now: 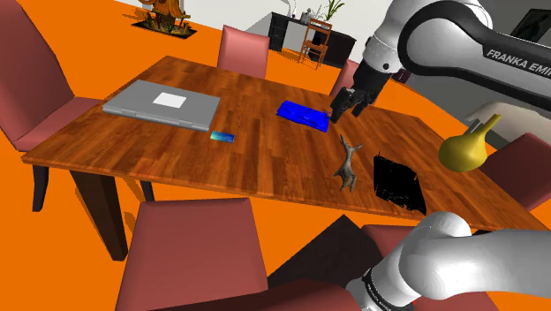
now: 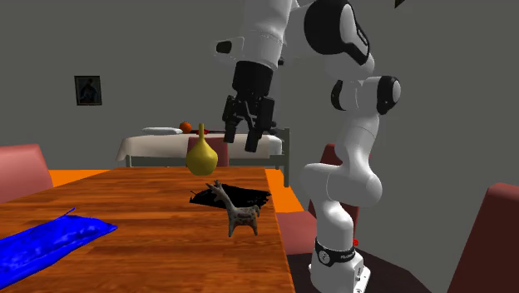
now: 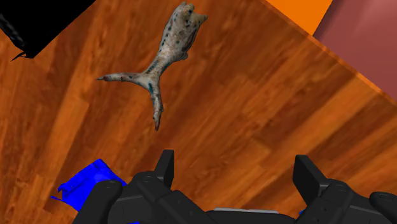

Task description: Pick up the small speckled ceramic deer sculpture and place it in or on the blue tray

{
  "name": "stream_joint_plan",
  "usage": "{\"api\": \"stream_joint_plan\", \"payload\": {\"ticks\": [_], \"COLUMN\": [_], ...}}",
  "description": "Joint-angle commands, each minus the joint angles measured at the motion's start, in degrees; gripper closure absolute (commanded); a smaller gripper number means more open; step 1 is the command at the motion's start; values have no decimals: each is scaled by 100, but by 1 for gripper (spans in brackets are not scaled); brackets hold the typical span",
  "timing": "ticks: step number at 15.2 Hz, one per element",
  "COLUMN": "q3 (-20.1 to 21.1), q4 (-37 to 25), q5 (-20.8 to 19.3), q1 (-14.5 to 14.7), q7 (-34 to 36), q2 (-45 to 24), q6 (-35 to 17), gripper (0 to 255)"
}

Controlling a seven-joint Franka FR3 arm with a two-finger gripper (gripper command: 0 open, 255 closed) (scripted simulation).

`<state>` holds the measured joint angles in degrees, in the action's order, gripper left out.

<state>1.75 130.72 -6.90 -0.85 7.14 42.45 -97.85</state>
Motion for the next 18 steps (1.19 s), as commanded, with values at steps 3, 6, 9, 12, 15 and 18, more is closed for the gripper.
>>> {"api": "stream_joint_plan", "payload": {"ticks": [3, 6, 9, 12, 15, 18], "q3": [-127, -317, -505, -694, -887, -948], "q4": [346, 857, 1358, 1851, 2336, 2581], "q5": [10, 17, 13, -4, -36, -63], "q1": [-104, -271, -453, -652, -870, -932], "q7": [88, 216, 340, 459, 571, 596], "q2": [108, 262, 405, 537, 654, 649], "q6": [-140, -348, -556, -764, -974, -1189], "gripper": [0, 0, 0, 0, 0, 0]}}
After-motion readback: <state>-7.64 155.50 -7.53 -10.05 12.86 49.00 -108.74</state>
